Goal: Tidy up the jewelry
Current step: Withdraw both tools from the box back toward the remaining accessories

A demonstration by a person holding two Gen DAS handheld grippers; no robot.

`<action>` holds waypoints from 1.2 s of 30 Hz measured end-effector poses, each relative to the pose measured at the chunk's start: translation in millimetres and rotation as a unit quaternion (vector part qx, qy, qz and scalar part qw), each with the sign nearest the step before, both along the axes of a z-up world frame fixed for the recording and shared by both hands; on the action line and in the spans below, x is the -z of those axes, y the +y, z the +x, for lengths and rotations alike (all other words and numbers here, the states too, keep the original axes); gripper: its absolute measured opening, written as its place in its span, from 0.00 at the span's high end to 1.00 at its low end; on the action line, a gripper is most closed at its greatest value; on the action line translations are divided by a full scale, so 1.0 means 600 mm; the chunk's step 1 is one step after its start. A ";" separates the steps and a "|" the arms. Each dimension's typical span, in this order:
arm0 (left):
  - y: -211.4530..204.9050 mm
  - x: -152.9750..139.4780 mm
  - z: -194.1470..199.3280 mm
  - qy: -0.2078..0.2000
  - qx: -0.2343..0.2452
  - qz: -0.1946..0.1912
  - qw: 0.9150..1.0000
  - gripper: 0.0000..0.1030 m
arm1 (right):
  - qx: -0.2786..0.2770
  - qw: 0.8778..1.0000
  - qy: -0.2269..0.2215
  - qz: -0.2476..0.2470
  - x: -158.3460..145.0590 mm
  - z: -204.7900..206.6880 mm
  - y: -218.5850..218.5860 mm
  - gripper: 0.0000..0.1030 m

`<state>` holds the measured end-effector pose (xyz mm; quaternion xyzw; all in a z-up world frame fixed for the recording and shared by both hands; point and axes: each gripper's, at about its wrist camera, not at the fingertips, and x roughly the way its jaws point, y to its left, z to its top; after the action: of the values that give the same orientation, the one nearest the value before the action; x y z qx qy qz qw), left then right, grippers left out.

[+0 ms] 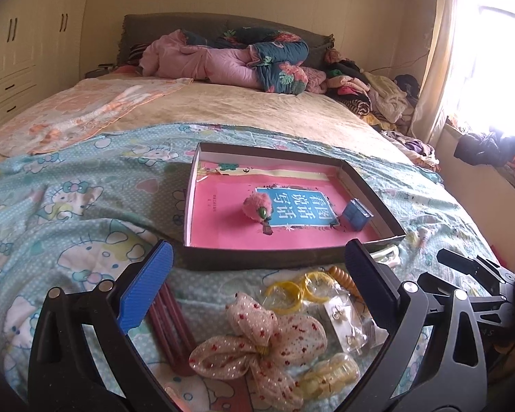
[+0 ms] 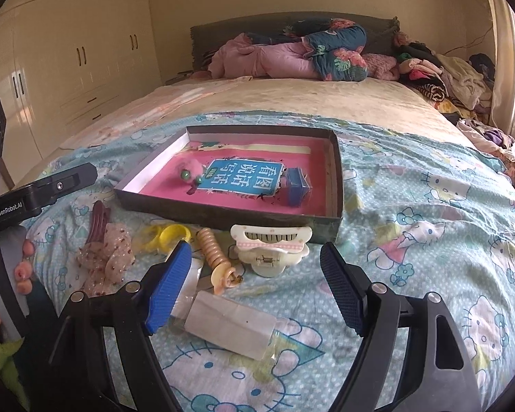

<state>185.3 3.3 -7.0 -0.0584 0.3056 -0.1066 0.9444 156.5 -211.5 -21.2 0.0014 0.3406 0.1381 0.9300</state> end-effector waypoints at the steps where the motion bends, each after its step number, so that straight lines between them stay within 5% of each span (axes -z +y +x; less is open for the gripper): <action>1: 0.001 0.001 -0.005 0.000 -0.001 0.001 1.000 0.11 | -0.003 1.000 0.000 -0.001 0.001 -0.005 0.002 0.27; 20: -0.006 0.043 -0.053 0.032 0.002 0.024 0.999 0.11 | -0.037 0.999 0.035 -0.008 0.048 -0.052 0.007 0.27; 23: -0.007 0.057 -0.057 0.046 0.002 0.026 0.999 0.11 | -0.039 0.999 0.033 -0.012 0.055 -0.058 0.007 0.13; 36: -0.003 0.113 -0.044 0.108 -0.003 0.028 0.994 0.11 | -0.051 0.996 0.035 -0.059 0.093 -0.037 0.020 0.12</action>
<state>159.0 1.3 -75.0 -0.0442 0.4083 -0.0881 0.9075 134.2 -199.5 -76.8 -0.0657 0.3804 0.1649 0.9076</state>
